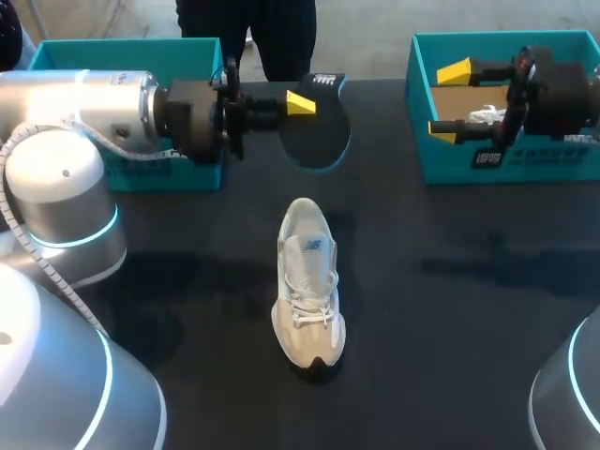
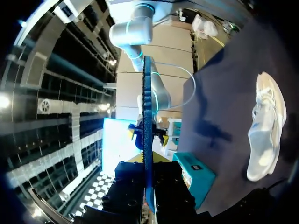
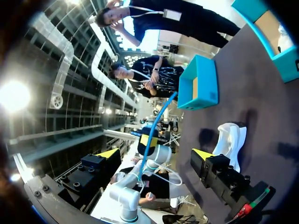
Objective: Take the shoe out of the shoebox, open the shoe tongue, remove and reinsert the insole, then place the shoe into the shoebox
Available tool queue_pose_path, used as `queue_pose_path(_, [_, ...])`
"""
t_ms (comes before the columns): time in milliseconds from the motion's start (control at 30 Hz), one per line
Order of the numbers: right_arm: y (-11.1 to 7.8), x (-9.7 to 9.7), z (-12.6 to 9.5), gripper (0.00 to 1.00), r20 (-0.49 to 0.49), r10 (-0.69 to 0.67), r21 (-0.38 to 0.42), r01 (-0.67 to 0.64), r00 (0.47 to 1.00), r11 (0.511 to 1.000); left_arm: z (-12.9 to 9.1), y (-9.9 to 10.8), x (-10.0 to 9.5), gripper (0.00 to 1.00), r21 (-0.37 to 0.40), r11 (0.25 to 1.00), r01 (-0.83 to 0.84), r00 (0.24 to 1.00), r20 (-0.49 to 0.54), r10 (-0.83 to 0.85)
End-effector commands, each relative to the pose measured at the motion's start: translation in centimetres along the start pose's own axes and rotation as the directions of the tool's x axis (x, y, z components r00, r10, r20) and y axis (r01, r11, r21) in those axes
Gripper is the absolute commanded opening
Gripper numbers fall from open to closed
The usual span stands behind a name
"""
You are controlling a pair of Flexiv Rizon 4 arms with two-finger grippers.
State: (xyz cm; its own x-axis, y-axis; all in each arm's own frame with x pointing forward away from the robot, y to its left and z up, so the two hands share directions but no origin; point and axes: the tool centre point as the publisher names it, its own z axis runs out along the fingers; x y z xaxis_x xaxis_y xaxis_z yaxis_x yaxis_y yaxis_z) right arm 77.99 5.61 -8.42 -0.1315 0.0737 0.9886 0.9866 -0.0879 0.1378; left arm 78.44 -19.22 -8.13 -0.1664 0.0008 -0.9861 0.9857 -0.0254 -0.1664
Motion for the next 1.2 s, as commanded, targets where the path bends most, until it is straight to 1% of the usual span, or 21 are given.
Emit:
queue_pose_path(33, [0.0, 0.0, 0.1, 1.00, 0.001, 0.000, -0.002, 0.000, 1.000, 1.000, -0.7, -0.3, -1.2, 0.00, 0.011, 0.925, 0.379, 0.925, -0.005, -0.379])
queue_pose_path(67, [0.0, 0.0, 0.1, 1.00, 0.001, 0.000, -0.002, 0.000, 1.000, 1.000, -0.9, -0.4, -1.3, 0.00, -0.025, 0.882, 0.471, 0.882, -0.008, -0.472])
queue_pose_path(100, [0.0, 0.0, 0.1, 1.00, 0.001, 0.000, -0.002, 0.000, 1.000, 1.000, -1.0, -0.4, -1.3, 0.00, -0.017, 0.826, 0.563, 0.826, -0.029, -0.563])
queue_pose_path(133, [0.0, 0.0, 0.1, 1.00, 0.001, 0.000, -0.002, 0.000, 1.000, 1.000, -1.1, -0.5, -1.3, 0.00, -0.049, 0.762, 0.645, 0.760, -0.053, -0.647])
queue_pose_path(167, [0.0, 0.0, 0.1, 1.00, 0.001, 0.000, -0.002, 0.000, 1.000, 1.000, -1.2, -0.6, -1.1, 0.00, -0.063, 0.694, 0.717, 0.689, -0.084, -0.720])
queue_pose_path(200, [0.0, 0.0, 0.1, 1.00, 0.001, 0.000, -0.002, 0.000, 1.000, 1.000, -1.4, -0.6, -1.1, 0.00, -0.046, 0.592, 0.805, 0.590, -0.038, -0.806])
queue_pose_path(233, [0.0, 0.0, 0.1, 1.00, 0.001, 0.000, -0.002, 0.000, 1.000, 1.000, -1.4, -0.6, -1.1, 0.00, 0.000, 0.474, 0.881, 0.474, -0.029, -0.880])
queue_pose_path(267, [0.0, 0.0, 0.1, 1.00, 0.001, 0.000, -0.002, 0.000, 1.000, 1.000, -1.4, -0.7, -0.9, 0.00, 0.047, 0.377, 0.925, 0.378, -0.035, -0.925])
queue_pose_path(300, [0.0, 0.0, 0.1, 1.00, 0.001, 0.000, -0.002, 0.000, 1.000, 1.000, -1.4, -0.6, -0.6, 0.00, 0.078, 0.291, 0.953, 0.293, -0.013, -0.956])
queue_pose_path(333, [0.0, 0.0, 0.1, 1.00, 0.001, 0.000, -0.002, 0.000, 1.000, 1.000, -1.4, -0.5, -0.2, 0.00, 0.097, 0.219, 0.971, 0.222, -0.017, -0.975])
queue_pose_path(367, [0.0, 0.0, 0.1, 1.00, 0.001, 0.000, -0.002, 0.000, 1.000, 1.000, -1.2, -0.6, 0.2, 0.00, 0.145, 0.108, 0.984, 0.113, -0.024, -0.993])
queue_pose_path(400, [0.0, 0.0, 0.1, 1.00, 0.001, 0.000, -0.002, 0.000, 1.000, 1.000, -1.1, -0.7, 0.4, 0.00, 0.202, 0.024, 0.979, 0.031, -0.034, -0.999])
queue_pose_path(933, [0.0, 0.0, 0.1, 1.00, 0.001, 0.000, -0.002, 0.000, 1.000, 1.000, -1.1, -0.7, 0.4, 0.00, 0.202, 0.024, 0.979, 0.031, -0.034, -0.999])
queue_pose_path(967, [0.0, 0.0, 0.1, 1.00, 0.001, 0.000, -0.002, 0.000, 1.000, 1.000, -1.1, -0.8, 0.4, 0.00, 0.167, -0.097, 0.981, -0.095, -0.017, -0.995])
queue_pose_path(1000, [0.0, 0.0, 0.1, 1.00, 0.001, 0.000, -0.002, 0.000, 1.000, 1.000, -1.1, -0.8, 0.4, 0.00, 0.145, -0.158, 0.977, -0.159, -0.006, -0.987])
queue_pose_path(1033, [0.0, 0.0, 0.1, 1.00, 0.001, 0.000, -0.002, 0.000, 1.000, 1.000, -1.1, -1.0, 0.4, 0.00, 0.146, -0.207, 0.967, -0.207, -0.019, -0.978])
queue_pose_path(1067, [0.0, 0.0, 0.1, 1.00, 0.001, 0.000, -0.002, 0.000, 1.000, 1.000, -1.2, -1.2, 0.3, 0.00, 0.124, -0.346, 0.930, -0.349, 0.003, -0.937])
queue_pose_path(1100, [0.0, 0.0, 0.1, 1.00, 0.001, 0.000, -0.002, 0.000, 1.000, 1.000, -1.2, -1.3, 0.2, 0.00, 0.116, -0.381, 0.917, -0.384, 0.004, -0.923])
queue_pose_path(1133, [0.0, 0.0, 0.1, 1.00, 0.001, 0.000, -0.002, 0.000, 1.000, 1.000, -1.3, -1.4, 0.1, 0.00, 0.123, -0.453, 0.883, -0.459, 0.027, -0.888])
queue_pose_path(1167, [0.0, 0.0, 0.1, 1.00, 0.001, 0.000, -0.002, 0.000, 1.000, 1.000, -1.3, -1.4, 0.0, 0.00, 0.109, -0.500, 0.859, -0.506, 0.035, -0.862])
queue_pose_path(1200, [0.0, 0.0, 0.1, 1.00, 0.001, 0.000, -0.002, 0.000, 1.000, 1.000, -1.4, -1.4, -0.1, 0.00, 0.125, -0.543, 0.830, -0.552, 0.047, -0.833])
